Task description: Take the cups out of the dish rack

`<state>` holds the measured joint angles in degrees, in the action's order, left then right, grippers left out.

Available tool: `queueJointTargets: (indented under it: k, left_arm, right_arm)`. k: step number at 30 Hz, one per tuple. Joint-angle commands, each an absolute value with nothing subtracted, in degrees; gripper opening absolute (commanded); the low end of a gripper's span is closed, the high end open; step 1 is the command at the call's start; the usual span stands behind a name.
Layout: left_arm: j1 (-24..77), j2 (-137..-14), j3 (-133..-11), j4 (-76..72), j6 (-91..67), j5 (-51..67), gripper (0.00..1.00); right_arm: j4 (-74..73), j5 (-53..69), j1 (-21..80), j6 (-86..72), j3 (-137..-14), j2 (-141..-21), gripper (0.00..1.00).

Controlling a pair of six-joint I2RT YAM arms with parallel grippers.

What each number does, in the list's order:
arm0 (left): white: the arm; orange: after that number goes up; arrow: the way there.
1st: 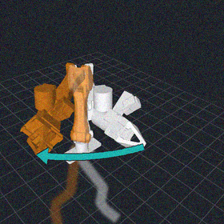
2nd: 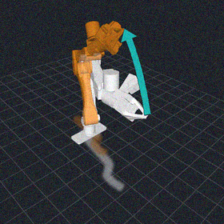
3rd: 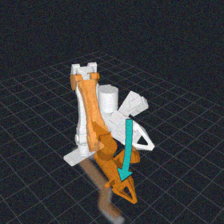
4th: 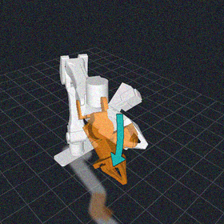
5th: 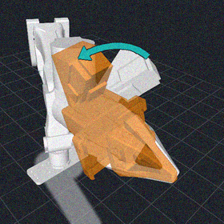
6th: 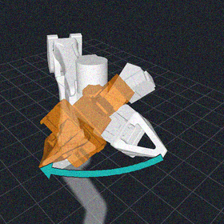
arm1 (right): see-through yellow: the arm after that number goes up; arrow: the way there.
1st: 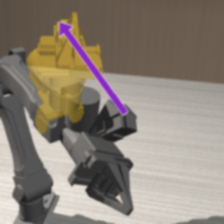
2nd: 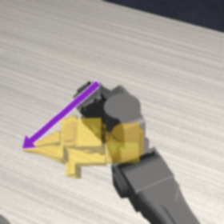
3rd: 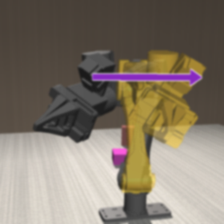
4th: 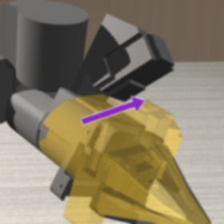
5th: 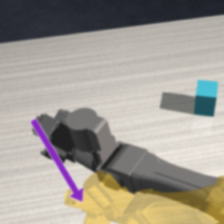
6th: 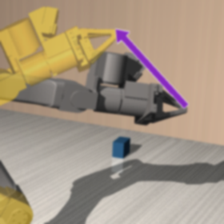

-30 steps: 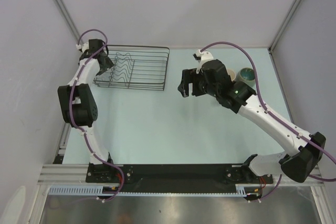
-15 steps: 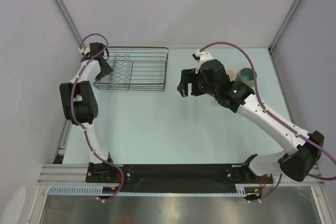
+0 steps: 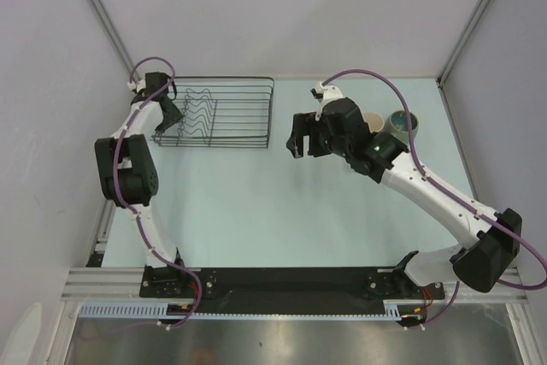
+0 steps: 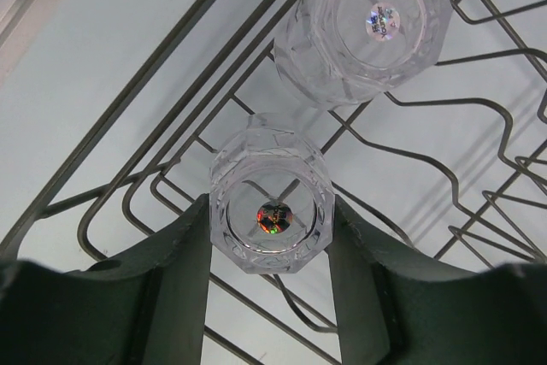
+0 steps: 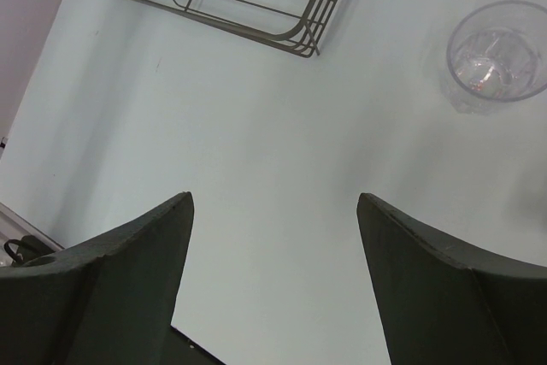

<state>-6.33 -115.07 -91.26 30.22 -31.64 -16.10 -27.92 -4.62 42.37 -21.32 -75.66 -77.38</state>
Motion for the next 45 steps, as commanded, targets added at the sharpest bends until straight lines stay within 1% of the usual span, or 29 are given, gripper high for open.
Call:
queueJointTargets:
  k: [1, 9, 13, 16, 24, 25, 26, 28, 30, 32, 34, 36, 37, 38, 39, 40, 41, 42, 43, 44, 45]
  left_arm:
    - [-6.24, -109.52, -88.77, 32.08, -34.45, -13.18, 0.01]
    - [-5.71, -101.7, -87.1, 31.73, -31.65, -16.34, 0.0]
    - [-5.63, -95.56, -85.52, 31.47, -30.24, -16.79, 0.0]
    - [-5.62, -91.6, -83.41, 30.68, -30.93, -13.72, 0.0]
    - [-0.79, -74.81, -74.98, 25.67, -34.8, -3.44, 0.0]
    - [-0.44, -73.32, -73.4, 24.36, -36.63, 1.88, 0.0]
    - [-0.53, -70.17, -69.91, 22.08, -37.61, 4.2, 0.01]
    - [2.62, -67.16, -64.29, 19.26, -39.45, 9.19, 0.0]
    - [3.16, -63.04, -60.84, 15.48, -41.21, 12.72, 0.01]
    - [3.16, -60.92, -56.0, 10.32, -43.94, 19.66, 0.01]
    - [3.43, -58.8, -52.15, 6.87, -46.3, 25.62, 0.0]
    - [3.52, -57.49, -49.06, 0.64, -48.85, 28.9, 0.0]
    - [3.6, -56.61, -45.48, -2.52, -52.17, 30.92, 0.0]
    - [3.6, -56.25, -43.44, -9.25, -54.29, 34.33, 0.0]
    - [3.6, -56.08, -41.33, -12.97, -56.49, 36.11, 0.0]
    - [3.6, -56.16, -37.39, -16.75, -61.04, 37.43, 0.0]
    - [3.6, -56.42, -35.35, -24.79, -63.52, 39.96, 0.0]
    - [3.6, -56.86, -33.5, -29.22, -66.16, 41.21, 0.0]
    - [3.6, -57.56, -30.01, -33.79, -71.84, 42.35, 0.01]
    - [3.69, -58.7, -28.49, -43.23, -74.68, 43.41, 0.0]
    - [3.78, -59.67, -27.08, -48.38, -77.4, 44.9, 0.0]
  right_arm:
    - [-24.7, -4.04, 42.54, -22.94, -75.32, -78.13, 0.82]
    - [-22.24, -4.92, 42.71, -23.82, -73.04, -77.61, 0.82]
    - [-21.62, -5.62, 42.89, -23.99, -72.6, -77.43, 0.82]
    - [-21.53, -6.76, 42.98, -24.17, -73.12, -77.43, 0.82]
    - [-22.23, -11.59, 43.07, -22.85, -75.58, -77.87, 0.83]
    - [-22.5, -13.34, 43.07, -22.94, -75.93, -78.05, 0.83]
    - [-23.28, -14.58, 43.07, -23.29, -76.72, -78.13, 0.83]
    - [-24.08, -17.83, 43.07, -24.43, -77.25, -78.4, 0.81]
    - [-24.35, -18.72, 43.07, -25.66, -77.43, -78.31, 0.79]
    - [-23.13, -18.28, 43.07, -27.24, -76.91, -77.35, 0.78]
    - [-19.97, -15.57, 43.07, -28.38, -75.15, -76.21, 0.78]
    - [-17.33, -12.15, 43.07, -30.31, -72.7, -74.19, 0.77]
    - [-14.36, -10.39, 42.89, -31.37, -72.08, -73.57, 0.77]
    - [-12.85, -7.33, 42.11, -31.81, -71.37, -73.04, 0.77]
    - [-11.27, -1.03, 41.66, -33.3, -70.58, -72.6, 0.78]
    - [-9.25, 1.38, 41.23, -34.27, -70.23, -72.42, 0.78]
    - [-8.27, 2.97, 40.79, -35.15, -69.96, -72.25, 0.78]
    - [-7.04, 6.03, 40.61, -36.11, -69.44, -72.07, 0.78]
    - [-3.72, 7.54, 40.43, -37.43, -67.95, -71.29, 0.78]
    - [-2.13, 8.95, 40.34, -38.14, -67.16, -70.93, 0.78]
    - [-0.54, 11.23, 40.08, -38.84, -66.28, -70.49, 0.78]
